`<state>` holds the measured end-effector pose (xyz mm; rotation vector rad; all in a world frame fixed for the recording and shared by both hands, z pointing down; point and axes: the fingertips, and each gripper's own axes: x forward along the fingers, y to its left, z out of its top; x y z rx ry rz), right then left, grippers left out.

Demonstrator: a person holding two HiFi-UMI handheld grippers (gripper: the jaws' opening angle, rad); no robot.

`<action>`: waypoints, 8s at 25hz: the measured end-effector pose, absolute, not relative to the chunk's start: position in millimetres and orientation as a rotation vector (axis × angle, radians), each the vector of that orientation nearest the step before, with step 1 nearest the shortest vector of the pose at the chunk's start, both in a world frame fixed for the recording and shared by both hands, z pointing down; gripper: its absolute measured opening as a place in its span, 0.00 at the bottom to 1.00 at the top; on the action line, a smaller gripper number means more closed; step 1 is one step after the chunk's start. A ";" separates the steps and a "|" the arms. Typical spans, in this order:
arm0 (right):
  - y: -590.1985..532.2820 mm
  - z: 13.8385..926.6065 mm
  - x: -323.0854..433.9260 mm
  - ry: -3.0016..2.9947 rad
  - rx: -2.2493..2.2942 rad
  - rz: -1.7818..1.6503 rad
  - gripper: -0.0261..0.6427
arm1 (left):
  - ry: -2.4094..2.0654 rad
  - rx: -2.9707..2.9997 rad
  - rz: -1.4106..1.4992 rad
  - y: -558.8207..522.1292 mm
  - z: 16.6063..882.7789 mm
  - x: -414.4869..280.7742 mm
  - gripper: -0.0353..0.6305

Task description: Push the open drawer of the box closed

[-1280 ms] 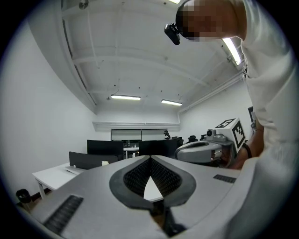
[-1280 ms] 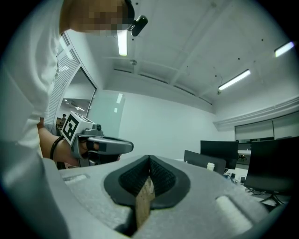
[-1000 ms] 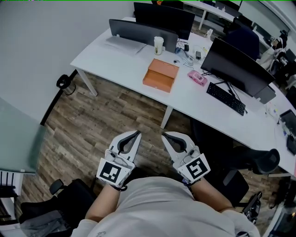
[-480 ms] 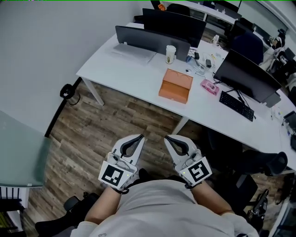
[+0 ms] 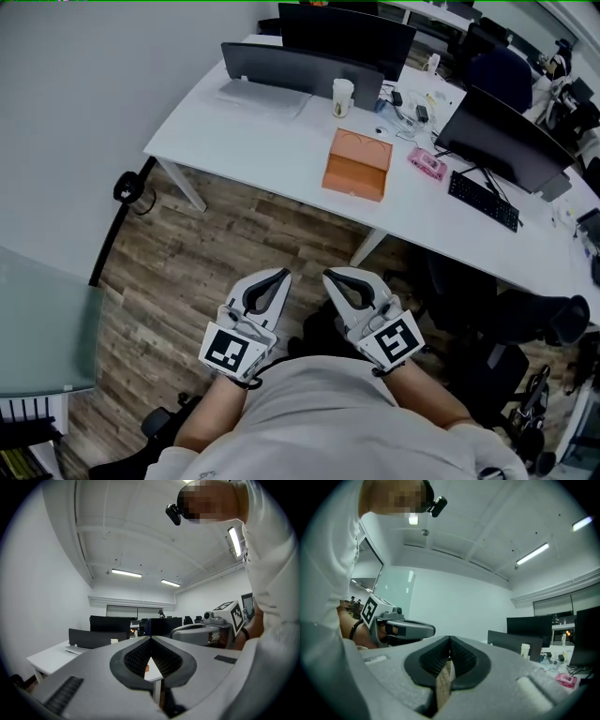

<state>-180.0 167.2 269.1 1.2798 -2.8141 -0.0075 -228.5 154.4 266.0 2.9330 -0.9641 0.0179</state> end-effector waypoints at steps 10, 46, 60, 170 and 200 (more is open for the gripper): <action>106.0 281.6 -143.3 -2.787 1.348 0.037 0.04 | -0.901 2.954 0.044 92.2 272.4 -195.3 0.05; -57.9 286.5 33.1 -2.492 1.750 0.044 0.04 | -0.375 3.058 0.025 -99.9 285.1 2.3 0.05; -122.3 314.9 52.6 -2.324 1.956 0.177 0.04 | -0.183 3.055 0.132 -159.1 314.1 11.6 0.05; -217.7 724.6 54.9 -1.861 1.815 1.090 0.14 | 0.052 2.794 0.569 -257.1 592.8 18.2 0.05; -293.8 724.2 94.6 -1.870 1.818 1.047 0.14 | 0.009 2.790 0.568 -303.6 591.8 25.4 0.05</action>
